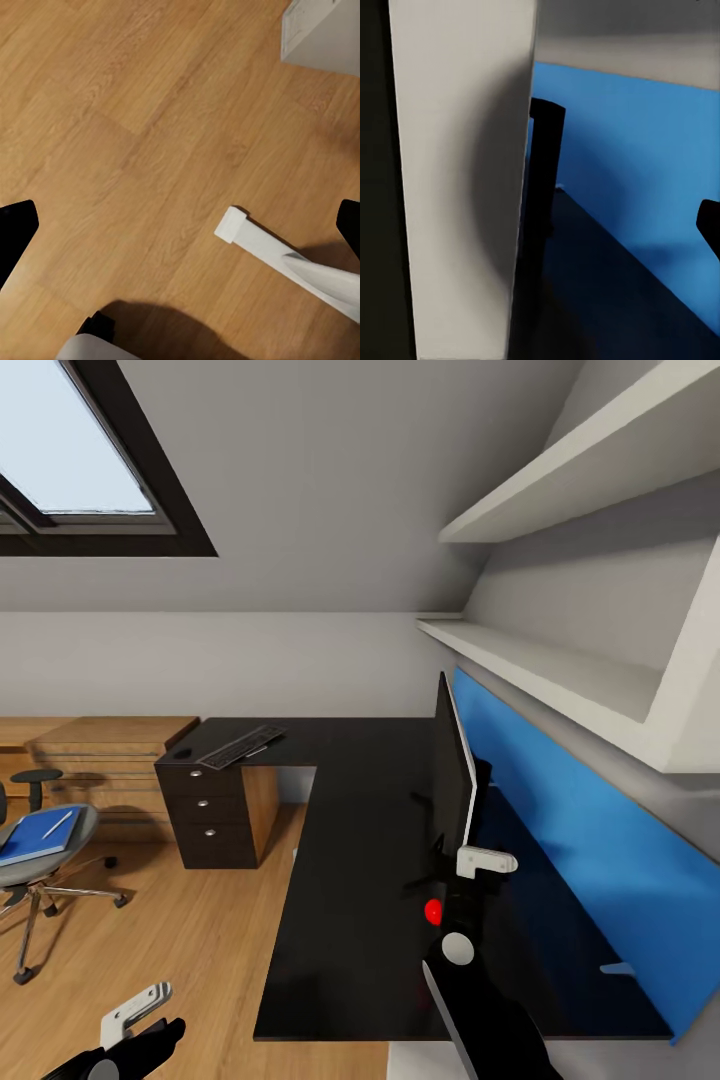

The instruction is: In the bedroom, organize the workspace by keeping the computer under the desk, ensuring the monitor is on the desk, placing the keyboard on the desk next to the monitor, placing the mouse on the desk next to the keyboard, moving the folder from the swivel chair onto the desk next to the mouse, stacking the notebook on top of the folder with the pen on top of the notebook, and positioning the swivel chair next to the desk.

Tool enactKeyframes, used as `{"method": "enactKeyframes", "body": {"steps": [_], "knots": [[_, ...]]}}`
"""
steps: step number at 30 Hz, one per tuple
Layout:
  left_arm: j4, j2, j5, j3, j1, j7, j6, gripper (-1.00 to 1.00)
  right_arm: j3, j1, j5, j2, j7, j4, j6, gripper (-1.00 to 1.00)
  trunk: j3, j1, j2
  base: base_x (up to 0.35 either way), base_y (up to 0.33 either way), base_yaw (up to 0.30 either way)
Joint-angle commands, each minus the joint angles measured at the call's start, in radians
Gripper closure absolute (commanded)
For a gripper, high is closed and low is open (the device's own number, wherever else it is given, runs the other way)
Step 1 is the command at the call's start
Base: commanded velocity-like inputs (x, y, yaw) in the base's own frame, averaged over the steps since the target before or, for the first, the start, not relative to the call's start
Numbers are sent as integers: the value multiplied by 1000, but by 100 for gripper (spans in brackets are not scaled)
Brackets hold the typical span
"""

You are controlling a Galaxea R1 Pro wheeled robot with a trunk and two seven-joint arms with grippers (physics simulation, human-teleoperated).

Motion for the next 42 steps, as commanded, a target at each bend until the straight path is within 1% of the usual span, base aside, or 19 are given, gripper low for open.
{"method": "enactKeyframes", "body": {"steps": [1, 8, 12, 16, 42], "knots": [[-2, -1, 11, 1, 0, 8, 2, -100, 1, -1, 6, 0, -5, 1, 4, -100, -1, 0, -1, 0, -63, 0], [-2, -1, 11, 3, 0, 8, 2, -100, 1, -1, 5, 0, -5, 1, 4, -100, -1, 0, -1, 0, -96, 0], [-2, -1, 11, 17, 0, 7, 2, -100, 2, -1, 5, 1, -5, 1, 4, -100, -1, 0, -1, 0, -12, 0], [-2, -1, 11, 21, 0, 6, 2, -100, 2, -1, 4, 1, -5, 2, 4, -100, -1, 0, -1, -1, -5, 0], [-2, -1, 11, 25, 0, 6, 3, -100, 2, -1, 5, 1, -4, 2, 4, -100, -1, 0, -1, -11, -42, 0]]}}
